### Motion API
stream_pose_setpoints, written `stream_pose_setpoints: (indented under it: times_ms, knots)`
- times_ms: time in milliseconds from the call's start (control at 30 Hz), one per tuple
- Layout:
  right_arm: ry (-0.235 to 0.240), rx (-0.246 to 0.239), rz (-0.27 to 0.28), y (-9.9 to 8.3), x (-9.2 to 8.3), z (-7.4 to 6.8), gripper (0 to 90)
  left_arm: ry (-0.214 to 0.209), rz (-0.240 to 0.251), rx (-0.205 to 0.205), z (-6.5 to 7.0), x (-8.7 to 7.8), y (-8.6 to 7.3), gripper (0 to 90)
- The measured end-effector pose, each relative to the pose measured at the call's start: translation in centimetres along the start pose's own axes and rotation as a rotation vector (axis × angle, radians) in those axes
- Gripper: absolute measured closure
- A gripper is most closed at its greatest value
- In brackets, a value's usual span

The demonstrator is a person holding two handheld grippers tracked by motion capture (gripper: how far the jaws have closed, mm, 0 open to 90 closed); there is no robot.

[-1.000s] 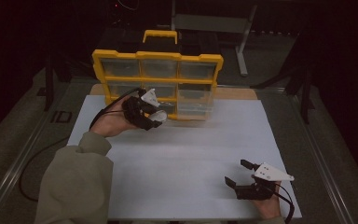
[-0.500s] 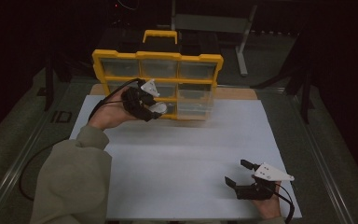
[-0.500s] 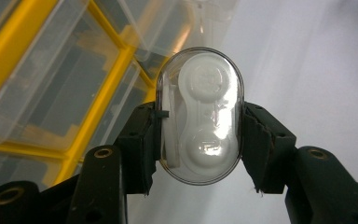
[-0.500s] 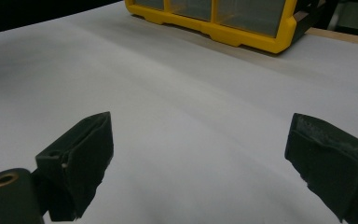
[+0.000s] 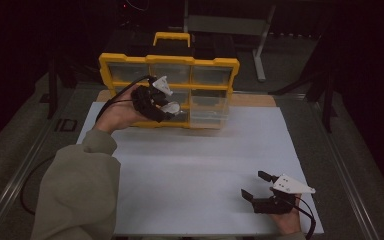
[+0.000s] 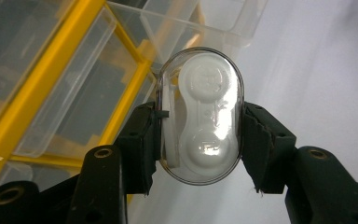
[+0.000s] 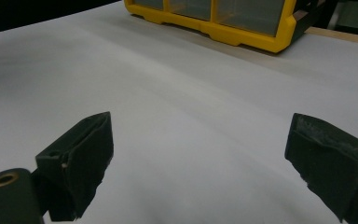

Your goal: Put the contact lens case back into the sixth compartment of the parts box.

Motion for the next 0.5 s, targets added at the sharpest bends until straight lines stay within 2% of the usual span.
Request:
stream_pose_setpoints:
  times_ms: [500]
  knots:
    - [0.003, -0.003, 0.000, 0.0, 0.1, 0.0, 7.8, 0.007, 0.005, 0.002, -0.9, -0.3, 1.9, 49.8]
Point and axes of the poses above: each handheld gripper's, and its own axes: x roughly forward along the jaws, y roughly out of its top, z roughly to its right, the point moved 1 cm from there along x, roughly forward along the jaws, and after that the axes turned 5 degrees about x, right-handed, at the moved point
